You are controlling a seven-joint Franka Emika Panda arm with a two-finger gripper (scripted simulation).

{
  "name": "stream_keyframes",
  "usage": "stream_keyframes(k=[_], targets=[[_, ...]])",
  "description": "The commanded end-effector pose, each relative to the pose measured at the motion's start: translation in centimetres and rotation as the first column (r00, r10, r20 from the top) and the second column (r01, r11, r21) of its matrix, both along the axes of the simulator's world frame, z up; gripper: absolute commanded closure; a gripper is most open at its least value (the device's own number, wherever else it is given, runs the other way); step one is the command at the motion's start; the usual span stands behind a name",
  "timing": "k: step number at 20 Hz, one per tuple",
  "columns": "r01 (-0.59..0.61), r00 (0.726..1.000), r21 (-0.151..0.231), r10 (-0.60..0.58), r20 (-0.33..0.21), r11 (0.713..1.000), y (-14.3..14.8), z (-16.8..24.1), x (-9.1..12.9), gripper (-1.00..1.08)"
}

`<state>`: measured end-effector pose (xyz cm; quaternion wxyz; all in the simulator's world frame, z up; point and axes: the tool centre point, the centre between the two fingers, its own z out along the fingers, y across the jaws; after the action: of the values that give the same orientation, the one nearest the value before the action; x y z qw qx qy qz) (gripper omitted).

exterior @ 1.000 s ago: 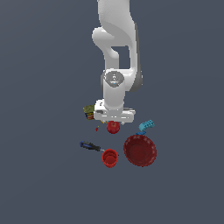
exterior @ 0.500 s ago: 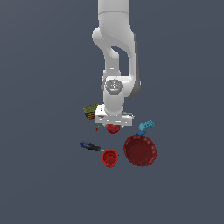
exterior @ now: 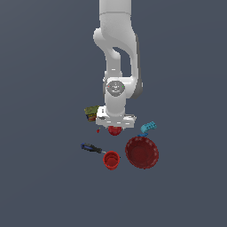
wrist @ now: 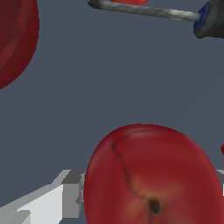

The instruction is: Pick up a designated object from a clutter of objects.

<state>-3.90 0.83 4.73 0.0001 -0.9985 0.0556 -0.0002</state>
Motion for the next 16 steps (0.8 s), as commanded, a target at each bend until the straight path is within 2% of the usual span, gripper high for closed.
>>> stream_keyframes(k=[1,9,16], targets=[[0.000,1.000,0.000,0.000,0.000,1.000,0.0,-0.1,0.0,1.08],[0.000,1.000,0.000,0.000,0.000,1.000,-0.1,1.2,0.5,1.08],[0.000,1.000,0.000,0.000,0.000,1.000,-0.6,4.6,1.9,1.08]])
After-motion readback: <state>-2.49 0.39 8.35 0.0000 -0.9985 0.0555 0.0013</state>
